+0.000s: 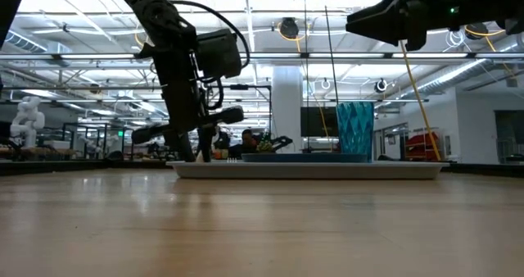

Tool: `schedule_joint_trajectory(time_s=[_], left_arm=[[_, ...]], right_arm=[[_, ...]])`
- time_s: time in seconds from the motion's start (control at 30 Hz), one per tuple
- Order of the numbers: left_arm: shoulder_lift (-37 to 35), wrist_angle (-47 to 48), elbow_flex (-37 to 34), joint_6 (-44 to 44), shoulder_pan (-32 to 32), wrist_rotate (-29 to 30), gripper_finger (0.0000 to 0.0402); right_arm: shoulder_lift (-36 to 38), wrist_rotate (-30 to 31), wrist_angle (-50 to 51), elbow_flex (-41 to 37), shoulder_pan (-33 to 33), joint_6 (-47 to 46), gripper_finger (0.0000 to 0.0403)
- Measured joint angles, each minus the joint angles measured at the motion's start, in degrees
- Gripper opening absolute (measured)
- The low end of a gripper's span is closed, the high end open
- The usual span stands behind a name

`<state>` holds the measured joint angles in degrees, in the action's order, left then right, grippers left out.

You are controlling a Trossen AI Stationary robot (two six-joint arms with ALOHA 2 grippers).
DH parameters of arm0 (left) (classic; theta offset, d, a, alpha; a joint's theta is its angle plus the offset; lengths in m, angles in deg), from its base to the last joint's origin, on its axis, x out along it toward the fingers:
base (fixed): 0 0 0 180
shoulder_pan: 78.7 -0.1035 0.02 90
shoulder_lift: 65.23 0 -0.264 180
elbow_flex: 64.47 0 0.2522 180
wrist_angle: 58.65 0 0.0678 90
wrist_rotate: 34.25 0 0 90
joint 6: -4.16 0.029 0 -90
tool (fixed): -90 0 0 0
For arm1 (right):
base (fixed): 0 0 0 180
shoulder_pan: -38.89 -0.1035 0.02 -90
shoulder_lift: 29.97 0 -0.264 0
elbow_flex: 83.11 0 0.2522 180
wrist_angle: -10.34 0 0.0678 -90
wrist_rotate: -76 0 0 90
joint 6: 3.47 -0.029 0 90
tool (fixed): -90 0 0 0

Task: Pick and place plate/cup/fork/spoon on tray
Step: Put the yellow spoon to the left of the orange fork on the blue tray

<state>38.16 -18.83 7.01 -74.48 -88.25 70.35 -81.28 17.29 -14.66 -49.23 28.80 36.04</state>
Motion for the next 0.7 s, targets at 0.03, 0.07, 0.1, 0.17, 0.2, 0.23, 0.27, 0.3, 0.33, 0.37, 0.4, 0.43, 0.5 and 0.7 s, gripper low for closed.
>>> schedule_joint_trajectory(time_s=[0.03, 0.07, 0.1, 0.17, 0.2, 0.23, 0.27, 0.3, 0.33, 0.37, 0.4, 0.43, 0.5, 0.7], left_arm=[[0.1, -0.1, 0.0, 0.1, -0.1, 0.0, 0.0081], [0.2, -0.2, 0.0, 0.2, -0.1, 0.2, 0.0081], [0.2, -0.2, 0.0, 0.2, -0.1, 0.1, 0.0081], [0.2, -0.3, 0.0, 0.3, -0.1, 0.2, 0.0082], [0.3, -0.3, 0.0, 0.3, -0.1, 0.3, 0.0082], [0.3, -0.3, 0.0, 0.5, -0.1, 0.3, 0.0083], [0.3, -0.3, 0.0, 0.6, -0.1, 0.3, 0.0083], [0.3, -0.3, 0.0, 0.9, -0.1, 0.3, 0.0083], [0.3, -0.3, 0.0, 1.1, -0.1, 0.3, 0.0083], [0.3, -0.3, 0.0, 1.4, -0.1, 0.3, 0.0083], [0.3, -0.3, 0.0, 1.5, -0.1, 0.3, 0.0083], [0.3, -0.3, 0.0, 1.5, -0.1, 0.3, 0.0083], [0.4, -0.4, 0.0, 1.4, -0.1, 0.3, 0.0084], [0.4, -0.5, 0.0, 0.5, -0.2, 0.3, 0.0108]], right_arm=[[0.0, 0.0, 0.0, 0.0, 0.0, 0.2, 0.0253], [0.0, 0.0, 0.0, 0.0, 0.0, 0.2, 0.0253], [0.0, 0.0, 0.0, 0.0, 0.0, 0.2, 0.0253], [0.0, 0.0, 0.1, 0.0, 0.0, 0.2, 0.0253], [0.0, 0.0, 0.3, 0.0, 0.0, 0.2, 0.0253], [0.0, 0.0, 0.5, 0.0, 0.0, 0.2, 0.0253], [0.0, 0.0, 0.5, 0.0, 0.0, 0.1, 0.0253], [0.0, 0.0, 0.6, 0.0, 0.0, -0.1, 0.0253], [0.0, 0.0, 0.6, 0.0, 0.0, -0.2, 0.0253], [0.0, 0.0, 0.6, 0.0, 0.0, -0.3, 0.0253], [0.0, 0.0, 0.7, 0.0, 0.0, -0.5, 0.0253], [0.0, 0.0, 0.8, 0.0, 0.0, -0.7, 0.0253], [0.0, 0.0, 0.9, 0.0, 0.0, -0.8, 0.0253], [0.0, 0.0, 0.9, 0.0, 0.0, -1.3, 0.0253]])
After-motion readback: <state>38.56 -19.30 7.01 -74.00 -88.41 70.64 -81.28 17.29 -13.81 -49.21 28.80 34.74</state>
